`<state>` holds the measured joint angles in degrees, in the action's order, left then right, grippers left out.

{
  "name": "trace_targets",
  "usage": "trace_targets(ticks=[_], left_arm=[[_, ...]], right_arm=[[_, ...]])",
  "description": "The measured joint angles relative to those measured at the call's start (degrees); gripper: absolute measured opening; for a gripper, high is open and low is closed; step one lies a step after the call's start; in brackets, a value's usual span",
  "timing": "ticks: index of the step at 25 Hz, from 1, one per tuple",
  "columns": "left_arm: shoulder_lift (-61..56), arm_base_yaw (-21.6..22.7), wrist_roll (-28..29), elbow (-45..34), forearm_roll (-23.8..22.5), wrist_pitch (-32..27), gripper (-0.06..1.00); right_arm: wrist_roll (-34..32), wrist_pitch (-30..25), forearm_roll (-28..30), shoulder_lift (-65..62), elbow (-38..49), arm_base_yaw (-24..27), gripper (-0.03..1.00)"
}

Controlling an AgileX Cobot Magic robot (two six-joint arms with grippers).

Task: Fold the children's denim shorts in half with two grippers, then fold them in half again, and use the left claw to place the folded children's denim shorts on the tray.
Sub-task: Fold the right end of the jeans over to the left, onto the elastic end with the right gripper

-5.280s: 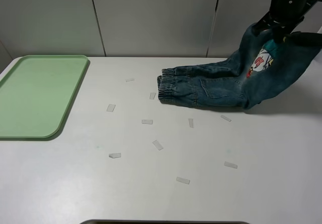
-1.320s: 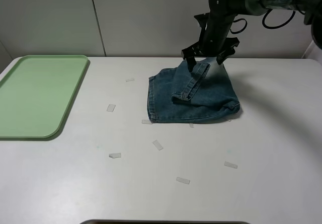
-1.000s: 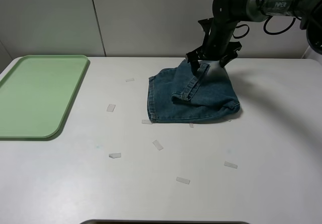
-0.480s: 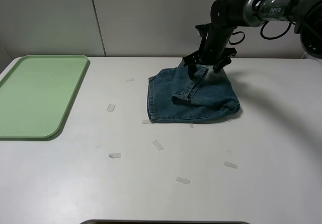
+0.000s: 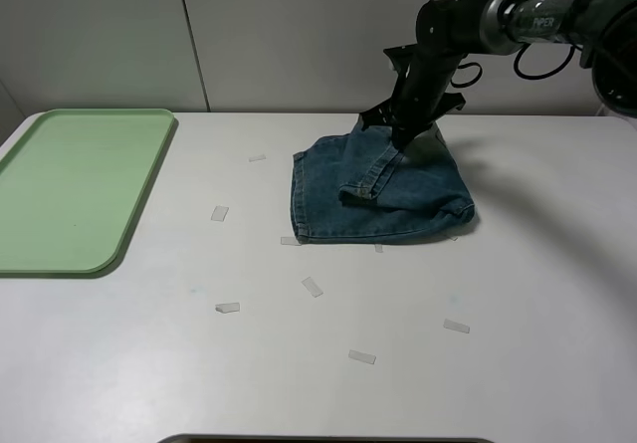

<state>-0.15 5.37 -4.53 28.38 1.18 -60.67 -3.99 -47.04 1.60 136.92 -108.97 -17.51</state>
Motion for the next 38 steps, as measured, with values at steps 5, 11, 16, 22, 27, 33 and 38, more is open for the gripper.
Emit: trace_targets(ticks=[5,11,16,22,27,33,38], left_arm=[[0.0,0.0,0.0,0.0,0.0,0.0,0.92],[0.0,0.0,0.0,0.0,0.0,0.0,0.92],[0.0,0.0,0.0,0.0,0.0,0.0,0.92],[0.0,0.0,0.0,0.0,0.0,0.0,0.92],[0.0,0.0,0.0,0.0,0.0,0.0,0.92],[0.0,0.0,0.0,0.0,0.0,0.0,0.92],[0.0,0.0,0.0,0.0,0.0,0.0,0.92]], right_arm=[[0.2,0.4,0.0,0.0,0.0,0.0,-0.02],[0.2,-0.2,-0.4,-1.7,0.0,-0.6,-0.02],[0.2,-1.1,-2.1,-5.2,0.0,-2.8,-0.02],[0.2,-2.0,-2.3,-5.7,0.0,-7.6,-0.02],[-1.9,0.4,-2.4,-5.7,0.0,-13.4,-0.02],[-7.4,7.6,-2.6,-5.7,0.0,-16.7,-0.02],[-11.6,14.4,-2.6,-5.7,0.0,-16.7,-0.01]])
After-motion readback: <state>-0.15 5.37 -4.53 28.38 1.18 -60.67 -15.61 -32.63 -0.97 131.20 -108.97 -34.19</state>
